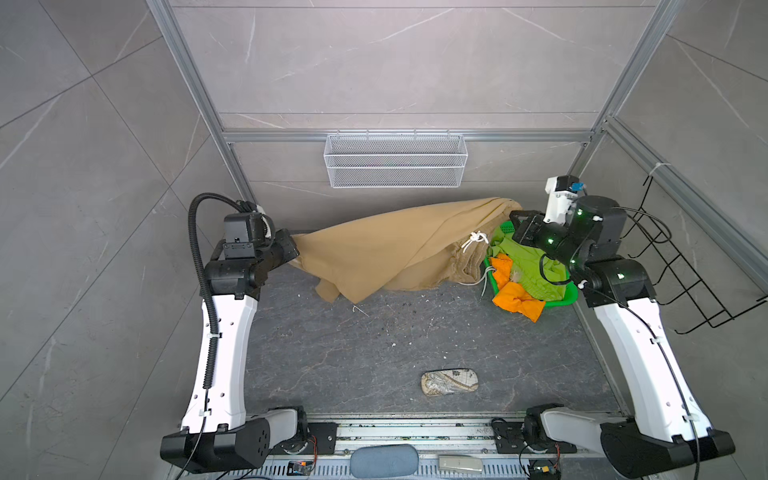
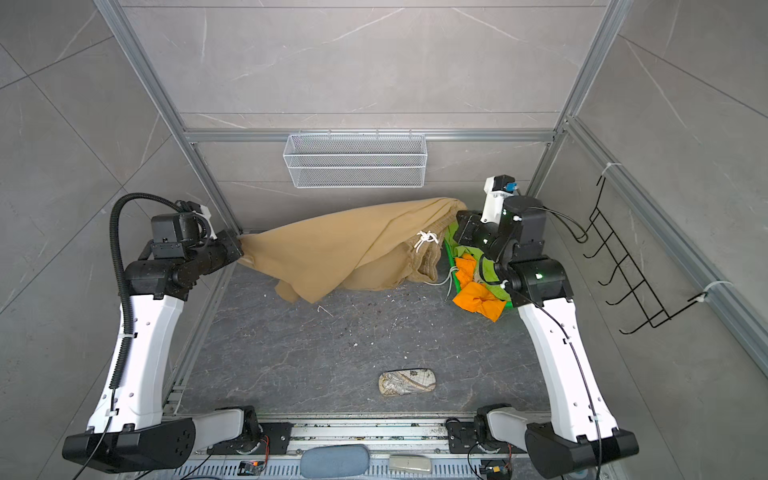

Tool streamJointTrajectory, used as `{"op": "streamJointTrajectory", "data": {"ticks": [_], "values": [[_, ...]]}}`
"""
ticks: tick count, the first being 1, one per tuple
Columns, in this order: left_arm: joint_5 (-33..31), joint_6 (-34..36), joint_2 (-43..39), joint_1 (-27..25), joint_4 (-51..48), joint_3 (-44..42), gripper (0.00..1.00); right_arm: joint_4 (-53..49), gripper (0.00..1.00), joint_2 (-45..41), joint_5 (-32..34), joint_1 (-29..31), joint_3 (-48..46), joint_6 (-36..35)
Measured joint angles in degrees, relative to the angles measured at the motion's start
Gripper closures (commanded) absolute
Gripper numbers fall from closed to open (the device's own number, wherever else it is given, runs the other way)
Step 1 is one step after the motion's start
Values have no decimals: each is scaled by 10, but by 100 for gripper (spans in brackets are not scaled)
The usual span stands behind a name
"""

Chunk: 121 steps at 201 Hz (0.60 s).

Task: Fold and stack the shorts

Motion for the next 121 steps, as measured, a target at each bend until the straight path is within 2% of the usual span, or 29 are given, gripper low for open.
{"op": "streamJointTrajectory", "data": {"ticks": [8,36,58,62,73,84,121], "values": [[12,0,23,10,5,-2,99,0,100,1,-6,0,-6,0],[96,-14,185,41,23,4,62,-1,100,42,-17,0,-66,5],[141,-36,291,57,43,-40,45,-6,100,90,-20,-2,-149,14],[147,-40,296,59,42,-54,40,-9,100,98,-21,-2,-163,16],[159,-50,294,63,33,-88,15,-18,100,111,-23,-2,-193,18],[172,-59,278,65,31,-106,1,-19,100,115,-25,-3,-219,18],[200,-72,143,44,45,-148,1,-3,100,115,-34,-4,-261,20]]}}
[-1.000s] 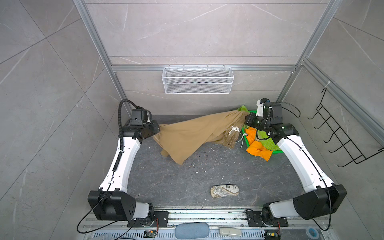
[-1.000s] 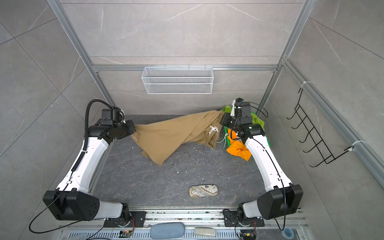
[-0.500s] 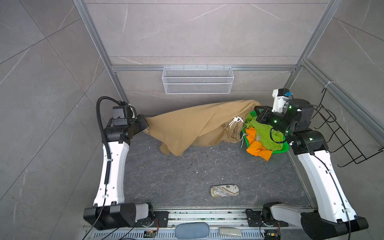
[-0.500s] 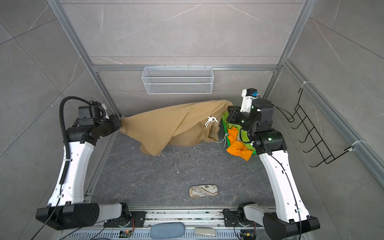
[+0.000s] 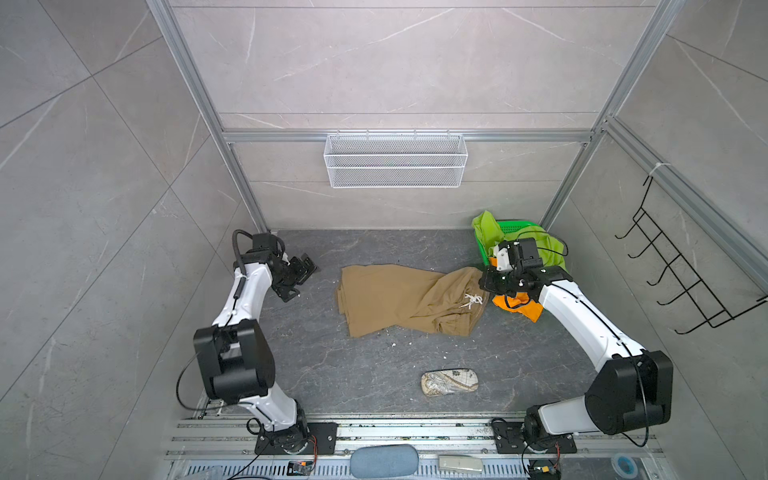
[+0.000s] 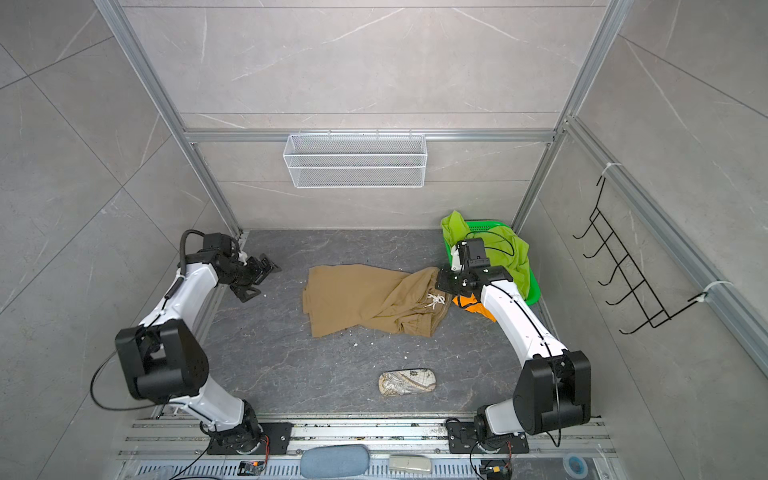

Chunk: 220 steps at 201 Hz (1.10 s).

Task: Fold and stack the shorts

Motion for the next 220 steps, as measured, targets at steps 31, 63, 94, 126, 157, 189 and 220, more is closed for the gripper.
{"op": "streamJointTrajectory", "data": {"ticks": [31,63,94,126,157,189,220], "values": [[2,-22,-125,-84,23,-89,1,17,100,5,-8,0,-18,4],[14,-78,-187,-141,60,-224,1,40,100,9,-18,0,-28,16],[15,-125,-191,-143,89,-311,1,57,100,30,-30,0,-29,24],[11,-133,-144,-183,102,-305,1,68,100,45,-39,2,-30,34],[-14,-119,-86,-218,101,-282,1,78,100,44,-40,5,-40,39],[-31,-105,-52,-227,100,-277,4,79,100,44,-40,5,-49,42],[-56,-92,-20,-240,95,-270,7,81,100,44,-40,5,-49,43]]}}
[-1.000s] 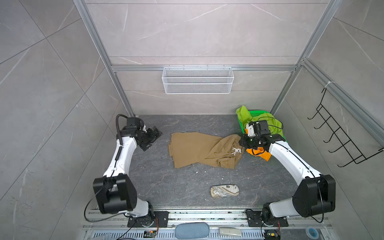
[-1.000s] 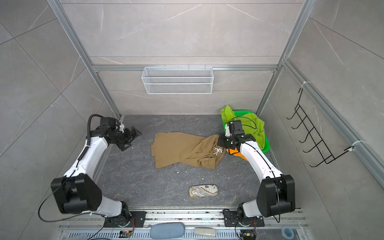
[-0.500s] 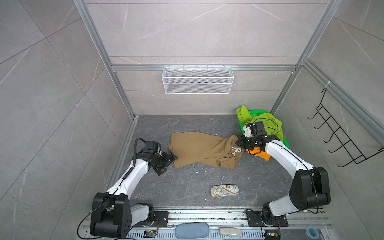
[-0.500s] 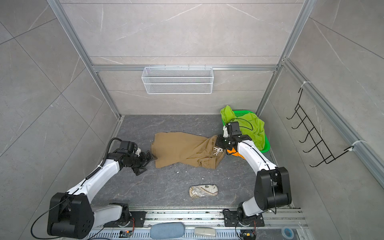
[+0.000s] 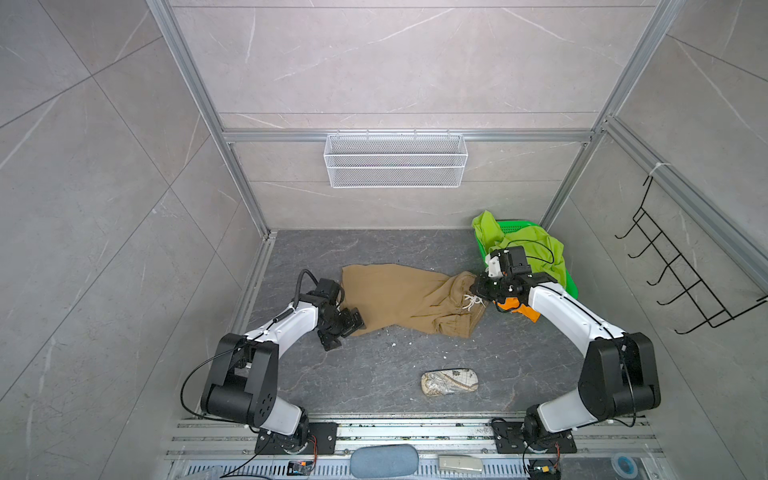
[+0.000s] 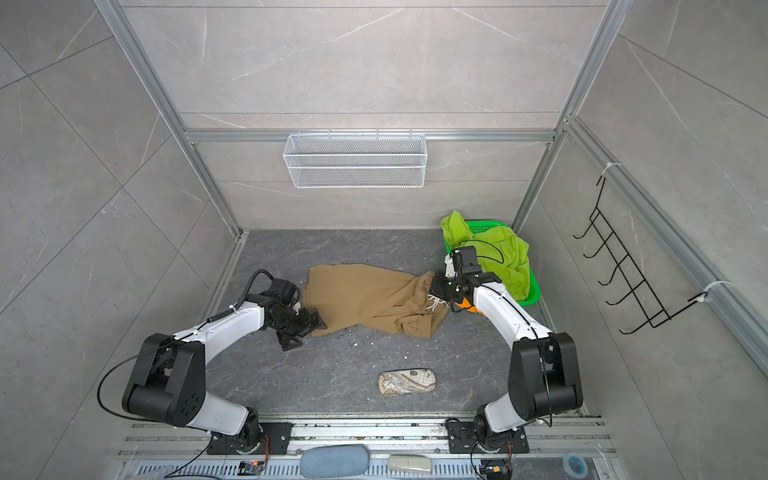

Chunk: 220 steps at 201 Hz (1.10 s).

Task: Fold and stack the shorts

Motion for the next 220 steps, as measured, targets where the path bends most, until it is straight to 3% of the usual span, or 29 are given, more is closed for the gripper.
{"op": "streamJointTrajectory", "data": {"ticks": [27,49,81,111,146,167,186,220], "values": [[-16,9,21,-11,3,13,11,0,100,0,0,0,0,0],[-23,10,35,-18,9,14,26,0,100,0,0,0,0,0],[-27,15,79,-23,26,34,60,0,100,0,0,0,0,0],[-34,17,101,-23,42,50,100,0,100,-1,0,0,0,0],[-32,31,98,-19,13,99,100,-11,100,-17,7,0,0,-4],[-10,33,50,6,-5,116,100,-36,100,-40,13,0,9,-16],[19,33,-30,74,-26,123,100,-50,100,-65,24,0,30,-32],[84,27,-124,243,-30,151,100,-60,100,-102,26,-1,79,-52]]}}
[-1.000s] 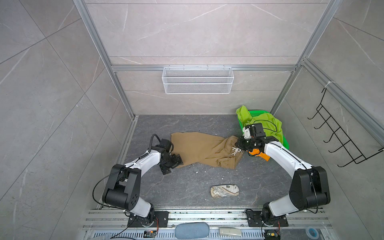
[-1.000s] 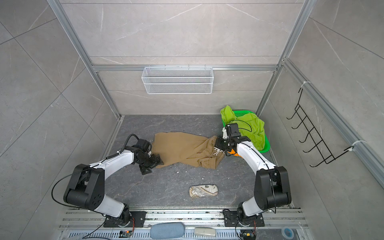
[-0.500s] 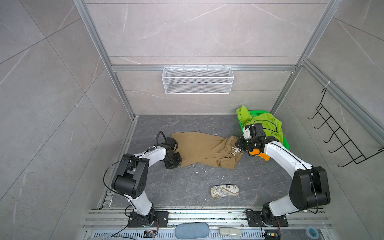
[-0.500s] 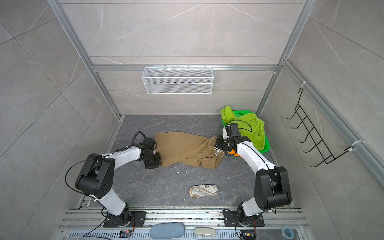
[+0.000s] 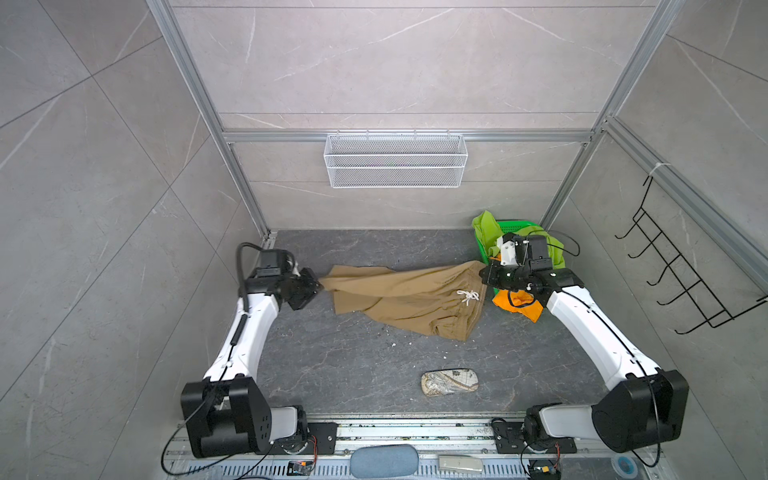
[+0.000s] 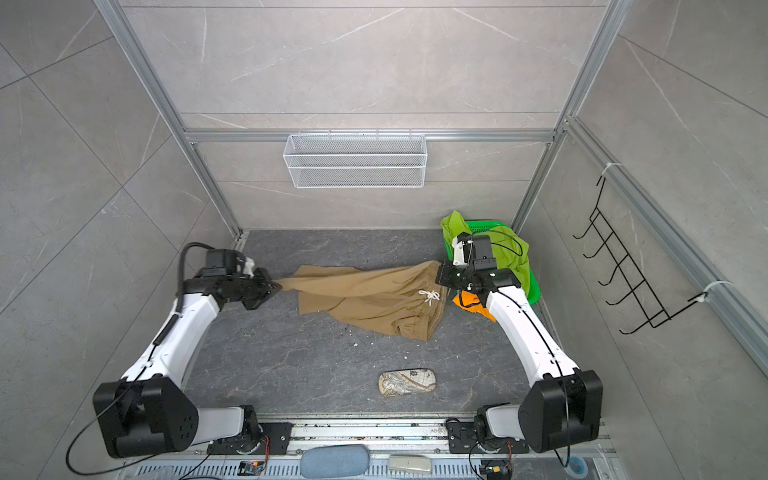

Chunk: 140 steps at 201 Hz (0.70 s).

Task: Fold and stack the shorts

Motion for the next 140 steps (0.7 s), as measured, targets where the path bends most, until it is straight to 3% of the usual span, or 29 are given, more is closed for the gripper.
{"op": "streamJointTrajectory", "data": {"ticks": [19,58,109,140], "values": [[45,-10,-1,44,5,4,100,6,100,-6,-10,1,16,0],[103,-30,68,74,39,-13,100,18,100,44,-24,1,34,9],[138,-61,160,82,111,-79,100,63,100,103,-37,10,-77,51],[161,-85,195,82,150,-84,64,72,100,116,-37,27,-105,59]]}}
